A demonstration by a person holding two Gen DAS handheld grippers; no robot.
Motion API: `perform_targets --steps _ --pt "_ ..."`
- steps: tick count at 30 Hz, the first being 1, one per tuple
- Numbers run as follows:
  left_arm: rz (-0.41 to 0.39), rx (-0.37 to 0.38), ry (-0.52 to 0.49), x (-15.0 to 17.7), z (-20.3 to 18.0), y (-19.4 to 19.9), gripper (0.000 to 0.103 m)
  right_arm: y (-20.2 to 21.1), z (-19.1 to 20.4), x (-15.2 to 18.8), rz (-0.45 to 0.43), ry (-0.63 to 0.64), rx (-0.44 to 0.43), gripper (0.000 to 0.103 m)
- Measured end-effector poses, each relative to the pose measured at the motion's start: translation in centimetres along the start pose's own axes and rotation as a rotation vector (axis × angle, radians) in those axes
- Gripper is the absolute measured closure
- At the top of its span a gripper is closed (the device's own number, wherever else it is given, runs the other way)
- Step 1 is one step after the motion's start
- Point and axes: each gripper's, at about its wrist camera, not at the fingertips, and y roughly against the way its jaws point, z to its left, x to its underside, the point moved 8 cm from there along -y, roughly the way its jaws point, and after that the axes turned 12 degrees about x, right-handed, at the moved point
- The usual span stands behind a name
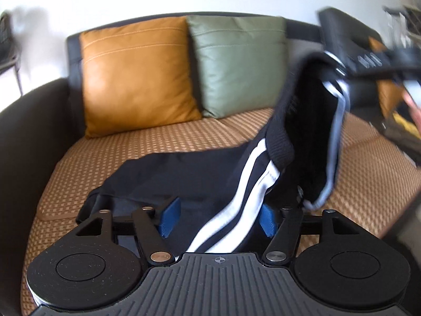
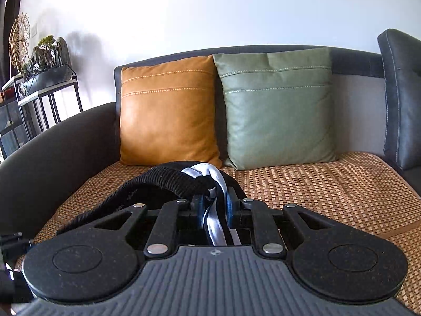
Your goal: Fold clothes
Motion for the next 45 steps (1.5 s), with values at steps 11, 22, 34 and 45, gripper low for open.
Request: perform_targets --steps 11,22,34,45 --pt "0.057 0.016 0.088 1.7 1.8 -2.0 0.095 -0.2 0.0 -0.2 0.013 0.003 0.002 0.085" --pt "-0.051 -0.025 0.208 -4.2 5.7 -1.1 0.099 -2.6 -0.6 4.6 0.08 0.043 0.043 0.074" --pt "-0.047 -0.04 0.216 -5.0 7.2 -2.4 0.099 -4.7 -2.5 10.6 0.146 0.065 0.151 0.046" --pt "-0.133 -0.082 0.15 -9.8 7.0 3.7 0.098 -1.1 -4.6 1.2 0.028 -0.014 0.084 0.097"
